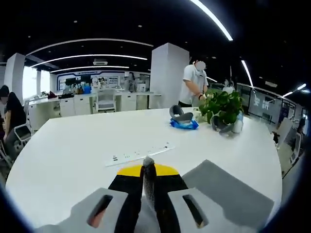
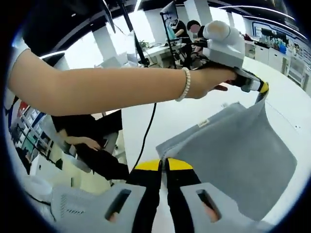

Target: Fold the towel on the table until its edges align and the towel forms a compact rectangular stack.

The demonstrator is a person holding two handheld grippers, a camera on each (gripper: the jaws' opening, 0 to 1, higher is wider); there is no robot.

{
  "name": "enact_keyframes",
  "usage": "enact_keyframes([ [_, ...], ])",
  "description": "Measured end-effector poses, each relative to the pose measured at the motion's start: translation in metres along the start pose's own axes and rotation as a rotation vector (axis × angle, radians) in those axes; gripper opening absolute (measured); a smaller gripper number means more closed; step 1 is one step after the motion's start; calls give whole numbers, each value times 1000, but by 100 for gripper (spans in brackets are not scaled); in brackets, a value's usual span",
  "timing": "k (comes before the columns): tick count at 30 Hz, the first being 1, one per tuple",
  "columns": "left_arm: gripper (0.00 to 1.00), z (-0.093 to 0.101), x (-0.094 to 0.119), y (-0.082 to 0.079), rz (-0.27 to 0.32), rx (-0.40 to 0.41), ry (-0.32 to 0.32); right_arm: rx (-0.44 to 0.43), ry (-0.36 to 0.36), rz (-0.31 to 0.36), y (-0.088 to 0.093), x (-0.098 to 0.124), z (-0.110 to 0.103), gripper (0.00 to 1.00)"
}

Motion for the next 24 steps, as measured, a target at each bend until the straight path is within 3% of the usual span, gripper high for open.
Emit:
enact_keyframes([
  [5,8,-14,7,30,-34,4,-22,-4,0,-13,7,-20,4,1],
  [9,10,-23,14,43,-38,23,-42,-33,-22,-15,12,-35,8,1],
  [15,11,-34,25,59,-48,81,-77,-9,-18,-16,16,-49,15,3],
  [24,11,-37,49,77,-62,136,-126,-41,-41,-25,27,-47,17,9],
])
Point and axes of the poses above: the point that each gripper's makers call its tool centre point, and the gripper's own axes: x roughly backward along the fingers, z roughly to its right, y roughly out of its underside, the point moved 9 cm from there along x, roughly backward along the fingers, and after that the axes turned 1 degree about z, right-handed, at the moved point
